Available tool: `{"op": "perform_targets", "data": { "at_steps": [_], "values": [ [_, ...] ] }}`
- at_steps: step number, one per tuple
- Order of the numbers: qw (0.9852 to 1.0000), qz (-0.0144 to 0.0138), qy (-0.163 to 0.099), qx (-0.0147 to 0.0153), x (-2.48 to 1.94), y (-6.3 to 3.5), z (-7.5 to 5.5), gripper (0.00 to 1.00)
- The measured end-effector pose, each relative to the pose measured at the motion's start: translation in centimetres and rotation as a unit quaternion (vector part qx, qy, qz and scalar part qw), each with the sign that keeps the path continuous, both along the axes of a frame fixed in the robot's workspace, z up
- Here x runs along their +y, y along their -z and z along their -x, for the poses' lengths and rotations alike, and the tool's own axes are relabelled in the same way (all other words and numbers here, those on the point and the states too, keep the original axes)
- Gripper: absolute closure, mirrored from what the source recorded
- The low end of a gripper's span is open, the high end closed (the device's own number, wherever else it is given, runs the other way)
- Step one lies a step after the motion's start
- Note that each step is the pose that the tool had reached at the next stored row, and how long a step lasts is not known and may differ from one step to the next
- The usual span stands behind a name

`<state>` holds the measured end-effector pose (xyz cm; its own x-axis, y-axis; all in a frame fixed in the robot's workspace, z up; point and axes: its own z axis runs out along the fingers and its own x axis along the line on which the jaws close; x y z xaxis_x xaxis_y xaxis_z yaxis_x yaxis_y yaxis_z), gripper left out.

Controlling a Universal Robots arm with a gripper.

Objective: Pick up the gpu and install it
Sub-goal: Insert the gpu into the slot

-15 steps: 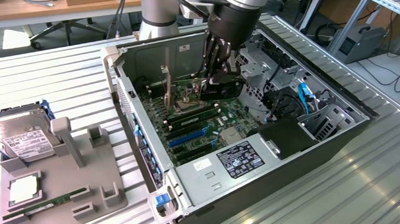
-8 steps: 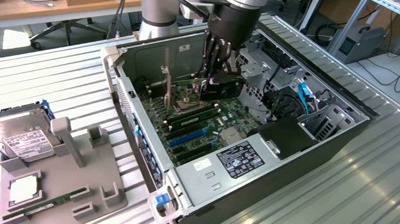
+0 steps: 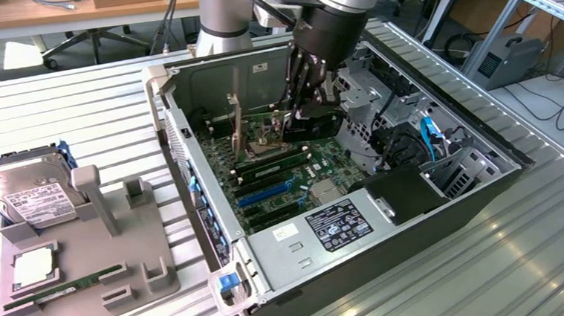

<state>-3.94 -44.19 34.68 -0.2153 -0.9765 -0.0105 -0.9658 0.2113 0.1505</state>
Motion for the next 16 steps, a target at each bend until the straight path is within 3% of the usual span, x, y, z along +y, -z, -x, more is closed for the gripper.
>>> {"op": "perform_targets", "data": {
  "at_steps": [16],
  "values": [
    [0.9999, 0.0000, -0.012, 0.0000, 0.00, 0.00, 0.00, 0.73]
  ]
}}
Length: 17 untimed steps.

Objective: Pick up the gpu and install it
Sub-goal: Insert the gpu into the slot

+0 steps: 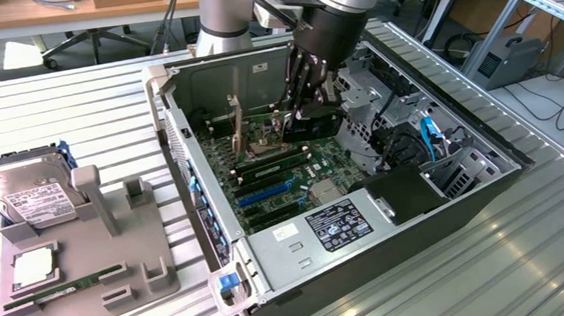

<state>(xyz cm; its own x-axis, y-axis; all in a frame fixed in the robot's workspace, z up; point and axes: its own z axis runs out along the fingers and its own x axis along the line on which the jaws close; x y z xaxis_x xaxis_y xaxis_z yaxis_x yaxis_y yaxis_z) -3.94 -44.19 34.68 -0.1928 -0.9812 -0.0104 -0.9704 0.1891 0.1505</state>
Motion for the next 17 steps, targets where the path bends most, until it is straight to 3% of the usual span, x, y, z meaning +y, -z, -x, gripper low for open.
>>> {"op": "perform_targets", "data": {
  "at_steps": [17],
  "values": [
    [0.9999, 0.0000, -0.014, 0.0000, 0.00, 0.00, 0.00, 0.73]
  ]
}}
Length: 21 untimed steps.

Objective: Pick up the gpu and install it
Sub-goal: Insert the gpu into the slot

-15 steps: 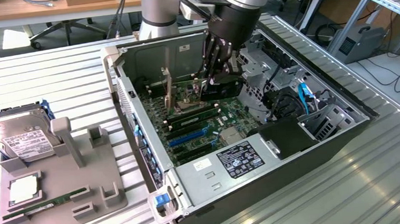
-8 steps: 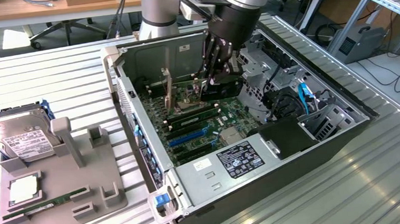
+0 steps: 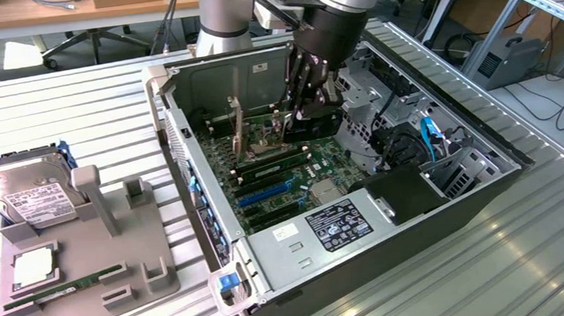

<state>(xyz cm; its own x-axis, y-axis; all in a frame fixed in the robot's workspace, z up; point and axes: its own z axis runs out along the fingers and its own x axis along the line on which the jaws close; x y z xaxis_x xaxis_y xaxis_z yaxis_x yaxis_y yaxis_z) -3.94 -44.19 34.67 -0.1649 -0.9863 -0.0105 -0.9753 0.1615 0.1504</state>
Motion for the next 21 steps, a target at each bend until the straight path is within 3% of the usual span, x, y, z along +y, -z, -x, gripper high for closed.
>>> {"op": "perform_targets", "data": {
  "at_steps": [21],
  "values": [
    [0.9999, 0.0000, -0.015, 0.0000, 0.00, 0.00, 0.00, 0.73]
  ]
}}
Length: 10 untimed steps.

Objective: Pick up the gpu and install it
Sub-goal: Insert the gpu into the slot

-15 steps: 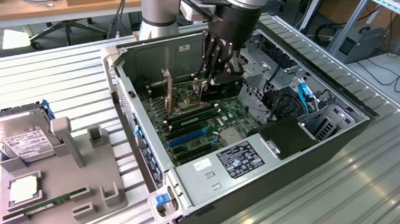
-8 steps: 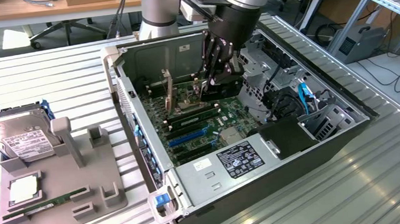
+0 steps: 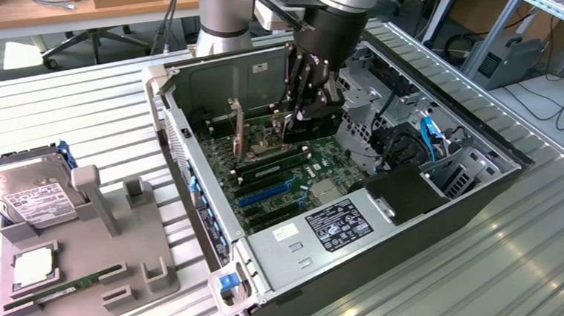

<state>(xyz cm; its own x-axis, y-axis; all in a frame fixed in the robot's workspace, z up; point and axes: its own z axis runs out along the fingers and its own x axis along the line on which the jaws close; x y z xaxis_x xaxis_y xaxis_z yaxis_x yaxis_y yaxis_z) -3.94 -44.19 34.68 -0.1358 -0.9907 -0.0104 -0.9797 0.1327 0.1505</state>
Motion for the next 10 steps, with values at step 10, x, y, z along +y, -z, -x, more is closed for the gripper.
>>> {"op": "perform_targets", "data": {
  "at_steps": [10],
  "values": [
    [1.0000, 0.0000, -0.007, 0.0000, 0.00, 0.00, 0.00, 0.73]
  ]
}}
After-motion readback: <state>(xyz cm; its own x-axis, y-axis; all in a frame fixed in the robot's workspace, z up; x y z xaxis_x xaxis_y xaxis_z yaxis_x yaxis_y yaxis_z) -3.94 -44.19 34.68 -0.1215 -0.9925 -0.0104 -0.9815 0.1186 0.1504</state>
